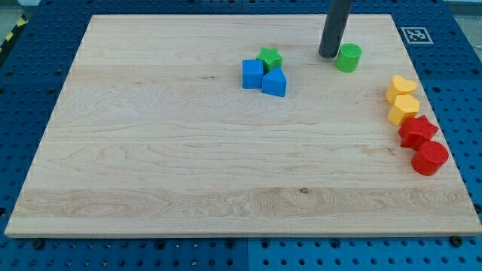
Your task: Push the green circle above the yellow heart
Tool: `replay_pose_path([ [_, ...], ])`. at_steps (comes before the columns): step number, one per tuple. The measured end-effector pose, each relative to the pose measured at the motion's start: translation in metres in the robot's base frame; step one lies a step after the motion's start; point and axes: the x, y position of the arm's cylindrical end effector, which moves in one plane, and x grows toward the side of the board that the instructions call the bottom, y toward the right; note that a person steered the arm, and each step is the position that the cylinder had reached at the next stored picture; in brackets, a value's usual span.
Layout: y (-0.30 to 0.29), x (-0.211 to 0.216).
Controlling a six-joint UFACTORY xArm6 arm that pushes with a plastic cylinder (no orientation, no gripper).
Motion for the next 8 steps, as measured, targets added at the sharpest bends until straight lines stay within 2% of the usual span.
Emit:
replay_pose_path([
  [3,0.062,0.016],
  [5,0.033,0.015],
  [8,0.064,0.027],
])
